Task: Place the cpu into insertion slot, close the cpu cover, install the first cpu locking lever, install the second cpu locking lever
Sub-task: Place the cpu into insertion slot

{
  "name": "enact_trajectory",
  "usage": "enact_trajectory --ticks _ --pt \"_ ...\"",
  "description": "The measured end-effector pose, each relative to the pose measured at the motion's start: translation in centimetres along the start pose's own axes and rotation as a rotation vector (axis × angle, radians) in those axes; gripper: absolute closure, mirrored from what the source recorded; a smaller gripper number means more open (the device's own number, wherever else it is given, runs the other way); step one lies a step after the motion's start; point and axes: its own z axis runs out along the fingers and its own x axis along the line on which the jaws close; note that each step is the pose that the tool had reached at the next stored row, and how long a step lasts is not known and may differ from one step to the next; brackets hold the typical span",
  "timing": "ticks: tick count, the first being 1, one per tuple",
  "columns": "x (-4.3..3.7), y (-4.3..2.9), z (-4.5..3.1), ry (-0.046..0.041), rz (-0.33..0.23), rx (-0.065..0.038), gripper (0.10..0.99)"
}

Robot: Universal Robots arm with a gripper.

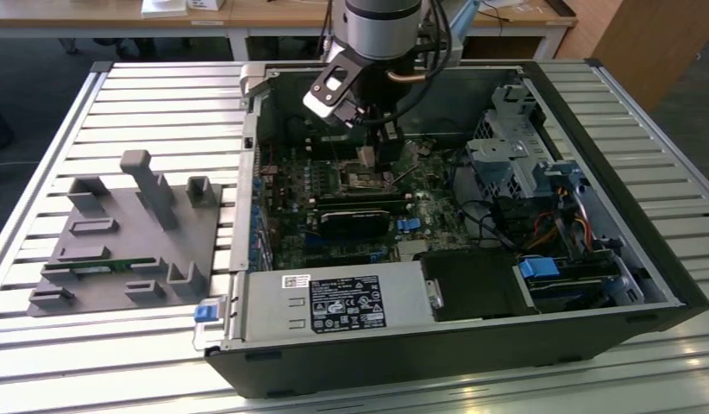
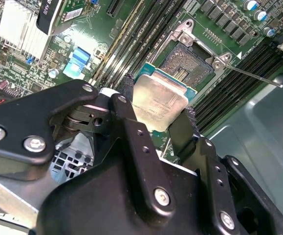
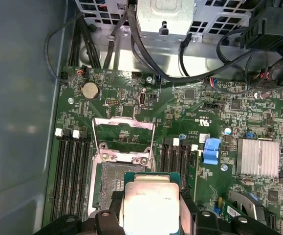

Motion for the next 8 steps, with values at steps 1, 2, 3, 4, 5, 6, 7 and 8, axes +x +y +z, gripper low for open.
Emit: enact_trajectory --ticks 1,2,3,4,5,6,7,8 --pt "0.0 0.0 0.02 0.0001 0.0 0.0 0.549" --pt "0.0 0.0 0.07 0.0003 0.0 0.0 0.549" --pt "0.0 0.0 0.09 0.0002 0.0 0.0 0.549" --pt "0.0 -0.01 0.12 0.0 0.0 0.0 0.549" --pt "0.0 -0.01 0.16 0.0001 0.0 0.0 0.549" --pt "0.0 -0.02 0.21 0.0 0.0 0.0 0.549" --pt "0.0 -0.02 0.25 0.0 0.0 0.0 0.549" --pt "0.0 -0.02 0.27 0.0 0.0 0.0 0.549"
